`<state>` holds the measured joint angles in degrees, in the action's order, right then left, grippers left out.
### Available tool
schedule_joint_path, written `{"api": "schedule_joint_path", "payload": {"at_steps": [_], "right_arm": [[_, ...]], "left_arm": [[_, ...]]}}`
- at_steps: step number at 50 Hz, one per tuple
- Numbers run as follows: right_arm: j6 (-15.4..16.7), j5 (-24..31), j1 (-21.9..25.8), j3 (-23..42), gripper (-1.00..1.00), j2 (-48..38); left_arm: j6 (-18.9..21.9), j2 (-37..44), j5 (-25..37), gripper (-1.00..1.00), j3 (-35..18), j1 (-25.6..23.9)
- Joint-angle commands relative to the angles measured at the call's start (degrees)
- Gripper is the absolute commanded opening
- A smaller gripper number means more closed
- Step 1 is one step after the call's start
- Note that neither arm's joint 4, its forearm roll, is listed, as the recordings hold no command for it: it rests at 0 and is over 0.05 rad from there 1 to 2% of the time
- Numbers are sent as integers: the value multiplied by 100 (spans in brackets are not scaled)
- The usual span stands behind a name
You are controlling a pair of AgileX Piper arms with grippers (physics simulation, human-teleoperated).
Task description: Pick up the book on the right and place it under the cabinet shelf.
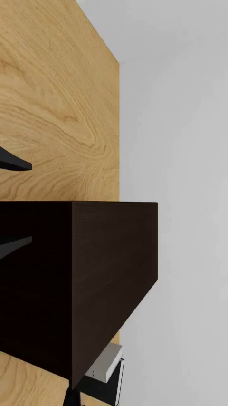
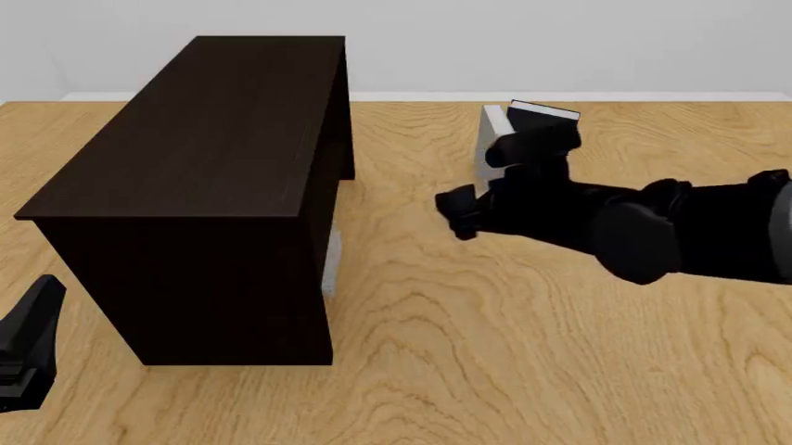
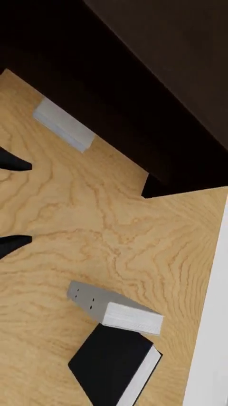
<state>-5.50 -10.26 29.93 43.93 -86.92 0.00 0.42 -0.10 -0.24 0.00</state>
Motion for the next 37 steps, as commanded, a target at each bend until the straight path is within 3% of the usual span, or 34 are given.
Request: {"api": "schedule_joint_path", "payload": {"at_steps": [1, 3, 37], "right_arm": [[-18, 97, -82, -349, 100, 628], [-118, 99, -59, -384, 100, 723], [68, 613, -384, -747, 100, 2186]], "left_arm": [[0, 0, 0, 100, 0, 0], [0, 0, 0, 100, 0, 0], [0, 0, 0, 100, 0, 0]]}}
